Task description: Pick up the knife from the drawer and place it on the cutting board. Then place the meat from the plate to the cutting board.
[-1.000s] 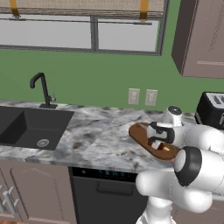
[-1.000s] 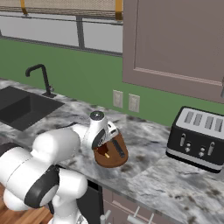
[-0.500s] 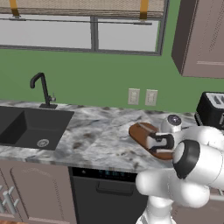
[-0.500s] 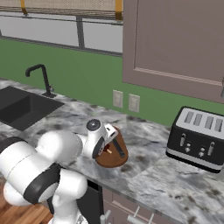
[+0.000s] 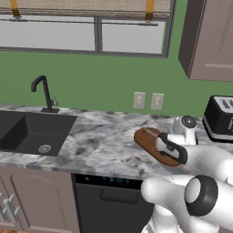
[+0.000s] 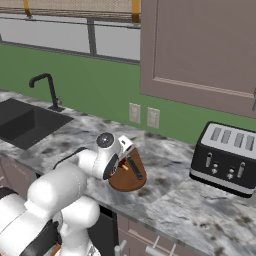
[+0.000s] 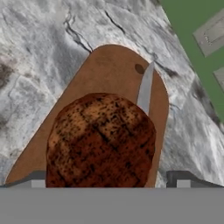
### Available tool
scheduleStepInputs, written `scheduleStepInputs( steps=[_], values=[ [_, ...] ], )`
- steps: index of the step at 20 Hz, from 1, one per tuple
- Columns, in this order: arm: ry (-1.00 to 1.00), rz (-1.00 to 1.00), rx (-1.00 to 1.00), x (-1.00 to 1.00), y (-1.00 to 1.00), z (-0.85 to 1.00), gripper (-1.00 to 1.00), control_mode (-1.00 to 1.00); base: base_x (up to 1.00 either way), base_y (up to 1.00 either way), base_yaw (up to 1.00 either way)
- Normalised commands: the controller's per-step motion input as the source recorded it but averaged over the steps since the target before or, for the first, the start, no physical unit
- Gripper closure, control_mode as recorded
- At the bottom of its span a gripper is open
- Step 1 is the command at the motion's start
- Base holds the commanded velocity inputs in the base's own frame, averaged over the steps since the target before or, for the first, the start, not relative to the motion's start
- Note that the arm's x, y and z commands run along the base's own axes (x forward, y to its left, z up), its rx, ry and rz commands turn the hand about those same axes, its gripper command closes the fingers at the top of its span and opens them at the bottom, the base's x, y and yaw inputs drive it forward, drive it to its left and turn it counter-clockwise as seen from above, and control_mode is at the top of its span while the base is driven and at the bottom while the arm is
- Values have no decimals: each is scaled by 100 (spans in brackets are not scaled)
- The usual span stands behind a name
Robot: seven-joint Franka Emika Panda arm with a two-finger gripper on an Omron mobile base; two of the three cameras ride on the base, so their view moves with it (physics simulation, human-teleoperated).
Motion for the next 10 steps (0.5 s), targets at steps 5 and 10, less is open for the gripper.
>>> scheduleStepInputs(
  steps=[5,10],
  values=[
    [9,0,-3,83,28,-86,-100,-100,0,0,0],
    [4,0,-1,60,3,-25,-100,-100,0,0,0]
  ],
)
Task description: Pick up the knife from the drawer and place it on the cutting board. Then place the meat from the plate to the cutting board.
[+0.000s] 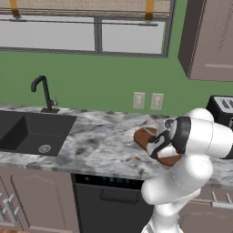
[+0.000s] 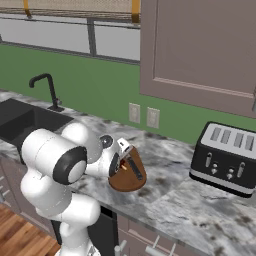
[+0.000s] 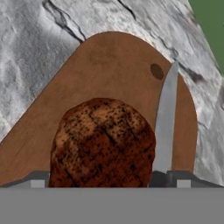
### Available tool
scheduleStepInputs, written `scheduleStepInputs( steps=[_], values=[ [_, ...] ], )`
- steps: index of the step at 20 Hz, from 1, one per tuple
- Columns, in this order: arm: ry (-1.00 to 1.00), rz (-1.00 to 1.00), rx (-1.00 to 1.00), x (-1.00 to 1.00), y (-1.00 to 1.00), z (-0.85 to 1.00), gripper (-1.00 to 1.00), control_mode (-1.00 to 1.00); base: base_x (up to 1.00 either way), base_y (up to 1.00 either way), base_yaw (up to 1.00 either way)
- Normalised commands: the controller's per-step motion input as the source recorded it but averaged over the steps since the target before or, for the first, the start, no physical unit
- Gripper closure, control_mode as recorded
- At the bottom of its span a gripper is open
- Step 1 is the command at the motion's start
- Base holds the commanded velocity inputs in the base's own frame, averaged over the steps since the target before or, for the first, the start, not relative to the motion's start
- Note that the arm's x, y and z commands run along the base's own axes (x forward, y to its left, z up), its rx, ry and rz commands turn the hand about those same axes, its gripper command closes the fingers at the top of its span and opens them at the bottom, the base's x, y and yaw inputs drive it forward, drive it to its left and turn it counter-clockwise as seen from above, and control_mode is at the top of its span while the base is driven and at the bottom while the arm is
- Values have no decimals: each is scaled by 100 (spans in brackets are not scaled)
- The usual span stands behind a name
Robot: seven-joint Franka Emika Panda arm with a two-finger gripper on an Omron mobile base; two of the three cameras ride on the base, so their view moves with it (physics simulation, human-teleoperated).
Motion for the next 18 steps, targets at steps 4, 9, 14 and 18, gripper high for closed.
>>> scheduleStepInputs(
  steps=[4,9,14,18],
  values=[
    [0,0,0,1,-10,0,-100,-100,0,0,0],
    [15,0,-4,-9,-3,-70,-100,-100,0,0,0],
    [29,0,-7,-66,-33,-100,-100,-100,0,0,0],
    [10,0,0,-100,-48,-83,-100,-100,0,0,0]
  ],
)
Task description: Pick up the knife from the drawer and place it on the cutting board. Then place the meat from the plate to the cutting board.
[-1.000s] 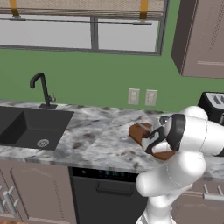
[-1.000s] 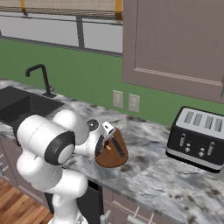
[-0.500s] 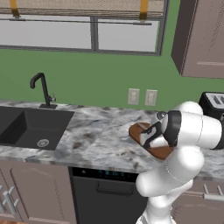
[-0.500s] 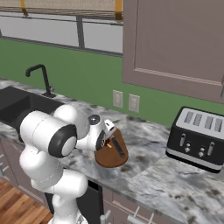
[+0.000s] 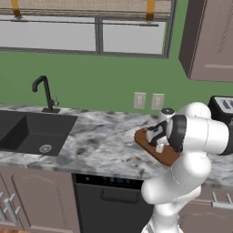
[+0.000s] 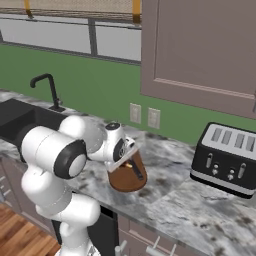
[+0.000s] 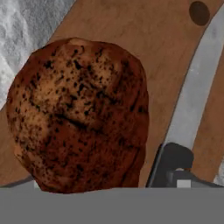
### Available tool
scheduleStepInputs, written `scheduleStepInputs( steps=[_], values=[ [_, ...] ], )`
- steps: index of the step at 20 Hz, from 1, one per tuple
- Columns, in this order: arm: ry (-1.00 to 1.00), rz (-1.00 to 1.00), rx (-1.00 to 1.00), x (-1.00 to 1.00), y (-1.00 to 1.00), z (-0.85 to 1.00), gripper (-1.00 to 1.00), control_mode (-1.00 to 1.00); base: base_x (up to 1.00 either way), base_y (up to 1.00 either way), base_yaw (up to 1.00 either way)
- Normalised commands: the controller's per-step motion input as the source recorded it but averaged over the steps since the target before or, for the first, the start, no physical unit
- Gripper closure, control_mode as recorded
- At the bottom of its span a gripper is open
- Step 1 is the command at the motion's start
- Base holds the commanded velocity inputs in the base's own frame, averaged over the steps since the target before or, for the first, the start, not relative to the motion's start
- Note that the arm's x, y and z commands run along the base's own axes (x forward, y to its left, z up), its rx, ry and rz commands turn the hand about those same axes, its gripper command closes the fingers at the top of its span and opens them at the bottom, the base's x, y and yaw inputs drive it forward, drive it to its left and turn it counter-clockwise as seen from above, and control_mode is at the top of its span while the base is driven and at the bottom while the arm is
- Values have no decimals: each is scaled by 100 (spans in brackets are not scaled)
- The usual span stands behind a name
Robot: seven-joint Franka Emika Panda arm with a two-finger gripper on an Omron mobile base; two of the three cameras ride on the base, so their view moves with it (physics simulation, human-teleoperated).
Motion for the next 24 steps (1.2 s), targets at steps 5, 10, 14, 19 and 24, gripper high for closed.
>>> scheduleStepInputs(
  steps=[5,10,14,19,24],
  values=[
    [17,0,0,-100,-46,-97,-100,-100,0,0,0],
    [-17,1,3,-100,-10,18,-100,-100,0,0,0],
    [-34,0,12,-100,-81,36,-100,-100,0,0,0],
    [-45,4,5,-100,-17,32,-100,-100,0,0,0],
    [-42,4,2,-100,5,76,-100,-100,0,0,0]
  ],
)
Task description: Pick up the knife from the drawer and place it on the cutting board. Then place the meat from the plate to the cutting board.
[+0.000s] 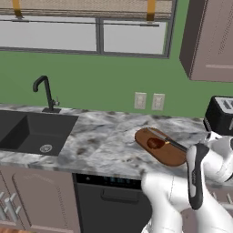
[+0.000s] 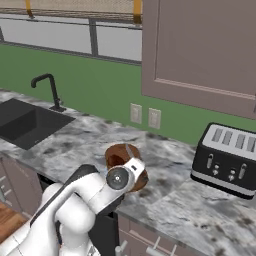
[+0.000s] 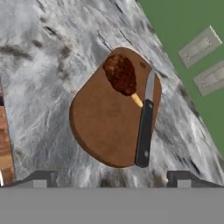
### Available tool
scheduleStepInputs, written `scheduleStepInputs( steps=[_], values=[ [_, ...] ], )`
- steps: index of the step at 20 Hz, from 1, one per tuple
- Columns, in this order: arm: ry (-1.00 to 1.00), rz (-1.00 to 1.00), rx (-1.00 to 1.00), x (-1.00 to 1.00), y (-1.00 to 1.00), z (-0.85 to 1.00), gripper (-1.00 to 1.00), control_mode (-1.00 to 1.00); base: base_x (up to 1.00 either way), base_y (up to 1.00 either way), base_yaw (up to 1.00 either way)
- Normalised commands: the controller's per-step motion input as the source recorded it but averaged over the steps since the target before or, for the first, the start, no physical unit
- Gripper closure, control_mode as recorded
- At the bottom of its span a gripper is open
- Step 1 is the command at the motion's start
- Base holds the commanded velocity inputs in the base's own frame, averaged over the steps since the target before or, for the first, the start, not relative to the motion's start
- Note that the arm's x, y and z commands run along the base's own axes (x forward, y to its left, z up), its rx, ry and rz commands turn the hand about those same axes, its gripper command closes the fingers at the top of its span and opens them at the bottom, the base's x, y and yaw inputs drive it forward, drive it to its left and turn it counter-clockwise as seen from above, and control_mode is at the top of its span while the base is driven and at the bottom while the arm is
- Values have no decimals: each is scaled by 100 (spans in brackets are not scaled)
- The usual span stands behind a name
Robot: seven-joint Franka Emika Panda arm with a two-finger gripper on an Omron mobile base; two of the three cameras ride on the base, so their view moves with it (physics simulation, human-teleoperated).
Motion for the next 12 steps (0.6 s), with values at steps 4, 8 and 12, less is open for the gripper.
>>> scheduleStepInputs(
  steps=[4,8,12],
  values=[
    [-39,3,0,-98,34,100,-100,-100,0,0,0],
    [-39,0,0,-72,58,100,-100,-100,0,0,0],
    [-36,0,0,-70,53,100,-100,-100,0,0,0]
  ],
)
